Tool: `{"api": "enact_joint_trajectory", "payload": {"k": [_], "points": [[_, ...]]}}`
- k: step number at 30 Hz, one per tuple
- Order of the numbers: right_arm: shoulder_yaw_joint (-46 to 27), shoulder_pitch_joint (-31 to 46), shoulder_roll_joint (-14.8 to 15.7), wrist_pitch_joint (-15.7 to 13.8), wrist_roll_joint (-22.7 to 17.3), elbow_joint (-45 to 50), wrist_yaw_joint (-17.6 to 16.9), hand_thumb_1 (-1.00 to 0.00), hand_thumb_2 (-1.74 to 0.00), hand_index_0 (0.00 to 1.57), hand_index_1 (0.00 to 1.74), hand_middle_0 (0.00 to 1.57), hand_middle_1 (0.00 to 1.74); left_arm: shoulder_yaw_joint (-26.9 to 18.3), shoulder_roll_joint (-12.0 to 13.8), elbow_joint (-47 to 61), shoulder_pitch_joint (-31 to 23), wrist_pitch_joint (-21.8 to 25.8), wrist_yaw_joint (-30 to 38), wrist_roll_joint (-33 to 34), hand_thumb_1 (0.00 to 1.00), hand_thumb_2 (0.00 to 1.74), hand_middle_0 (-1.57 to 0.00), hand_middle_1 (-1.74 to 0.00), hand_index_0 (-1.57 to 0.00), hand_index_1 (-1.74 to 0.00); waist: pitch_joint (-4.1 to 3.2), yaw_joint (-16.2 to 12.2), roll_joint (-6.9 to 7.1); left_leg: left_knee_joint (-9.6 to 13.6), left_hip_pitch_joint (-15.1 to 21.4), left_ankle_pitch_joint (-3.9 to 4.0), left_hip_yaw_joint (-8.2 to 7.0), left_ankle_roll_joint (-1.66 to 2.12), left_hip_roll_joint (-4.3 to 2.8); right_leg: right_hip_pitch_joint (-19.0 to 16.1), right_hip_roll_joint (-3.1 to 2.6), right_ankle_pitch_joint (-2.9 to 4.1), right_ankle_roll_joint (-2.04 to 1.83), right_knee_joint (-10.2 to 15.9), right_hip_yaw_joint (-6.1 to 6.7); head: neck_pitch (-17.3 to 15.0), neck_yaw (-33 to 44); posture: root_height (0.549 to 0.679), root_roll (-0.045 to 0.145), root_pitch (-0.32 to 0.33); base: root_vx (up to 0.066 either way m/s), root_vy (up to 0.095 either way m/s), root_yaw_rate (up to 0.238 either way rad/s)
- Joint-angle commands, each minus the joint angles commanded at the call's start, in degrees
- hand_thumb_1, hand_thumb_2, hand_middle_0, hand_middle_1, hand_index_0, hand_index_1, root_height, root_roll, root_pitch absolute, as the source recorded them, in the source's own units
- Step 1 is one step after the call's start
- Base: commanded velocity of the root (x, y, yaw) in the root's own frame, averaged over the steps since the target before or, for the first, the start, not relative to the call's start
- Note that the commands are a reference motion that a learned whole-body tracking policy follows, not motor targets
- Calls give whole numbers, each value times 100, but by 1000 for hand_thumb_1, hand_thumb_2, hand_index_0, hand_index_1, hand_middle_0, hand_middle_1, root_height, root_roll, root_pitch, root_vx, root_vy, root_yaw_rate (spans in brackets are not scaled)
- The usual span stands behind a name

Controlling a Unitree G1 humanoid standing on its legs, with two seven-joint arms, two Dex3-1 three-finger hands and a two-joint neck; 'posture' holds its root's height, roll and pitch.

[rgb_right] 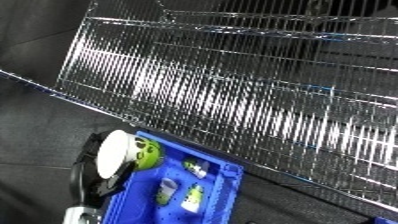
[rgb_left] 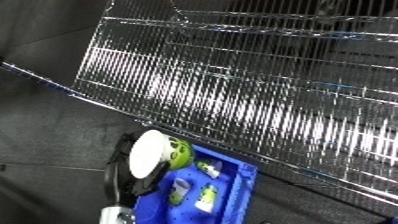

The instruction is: Pick up the object and place it into the box

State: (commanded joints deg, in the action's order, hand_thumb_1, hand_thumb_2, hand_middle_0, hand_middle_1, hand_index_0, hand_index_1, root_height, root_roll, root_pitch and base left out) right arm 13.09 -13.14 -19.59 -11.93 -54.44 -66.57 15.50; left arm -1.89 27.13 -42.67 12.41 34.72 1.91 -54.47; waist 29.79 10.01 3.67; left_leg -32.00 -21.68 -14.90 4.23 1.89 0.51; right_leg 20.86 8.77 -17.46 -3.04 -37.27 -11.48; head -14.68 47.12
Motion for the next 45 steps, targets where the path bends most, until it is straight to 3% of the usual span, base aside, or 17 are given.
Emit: {"api": "enact_joint_trajectory", "payload": {"k": [6, 13, 18, 25, 33, 45], "points": [[32, 63, 89, -26, 99, -131, 130, 0, 0, 0, 0, 0, 0, -464, -13, -989, -43, -141, -197, -239, 1000, 1740, -1570, -1740, -1570, -1740, 0, 47, 165, 141, -73, 95, 100, 18, -26, 47, -61, -45, 30, -4, -21, -198, 342, 650, 36, 57, -17, -20, 106], [27, 179, 19, -11, 68, -185, 361, 0, 0, 0, 0, 0, 0, -537, -18, -1946, 64, -520, -602, -161, 1000, 1740, -1570, -1740, -1570, -1740, 0, 62, 394, 325, -57, 223, 133, 55, -98, 1, -73, -26, 2, 138, -69, -645, 479, 651, 28, 66, 4, -22, 66], [-1, 231, -32, -29, 174, -207, 486, 0, 0, 0, 0, 0, 0, -428, 16, -2505, 162, -1110, -794, 55, 750, 1305, -1178, -1305, -1178, -1305, 0, 37, 481, 375, 5, 248, 141, 67, -140, -75, -56, -37, -18, 183, -92, -840, 492, 651, 25, 61, 38, -13, 20], [118, 205, -75, -19, 338, -196, 466, 0, 0, 0, 0, 0, 0, -392, 188, -3322, 324, -1837, -981, 80, 400, 696, -628, -696, -628, -696, 0, -52, 500, 378, 96, 248, 110, 61, -156, -174, -68, -61, -14, 233, -56, -916, 525, 651, 26, 50, 30, 19, -56], [117, 233, -98, -6, 383, -177, 450, 0, 0, 0, 0, 0, 0, -447, 297, -3604, 399, -1959, -1180, 18, 0, 0, 0, 0, 0, 0, 0, -105, 500, 336, 69, 235, 99, 60, -150, -166, -82, -59, -9, 250, -38, -916, 513, 651, 26, 51, 9, 3, -40], [144, 232, -64, -14, 359, -127, 449, 0, 0, 0, 0, 0, 0, -477, 305, -3633, 371, -2069, -1222, 15, 0, 0, 0, 0, 0, 0, 0, -137, 471, 321, 50, 209, 110, 63, -127, -143, -88, -53, -12, 257, -27, -911, 415, 651, 28, 51, 5, -8, -8]]}}
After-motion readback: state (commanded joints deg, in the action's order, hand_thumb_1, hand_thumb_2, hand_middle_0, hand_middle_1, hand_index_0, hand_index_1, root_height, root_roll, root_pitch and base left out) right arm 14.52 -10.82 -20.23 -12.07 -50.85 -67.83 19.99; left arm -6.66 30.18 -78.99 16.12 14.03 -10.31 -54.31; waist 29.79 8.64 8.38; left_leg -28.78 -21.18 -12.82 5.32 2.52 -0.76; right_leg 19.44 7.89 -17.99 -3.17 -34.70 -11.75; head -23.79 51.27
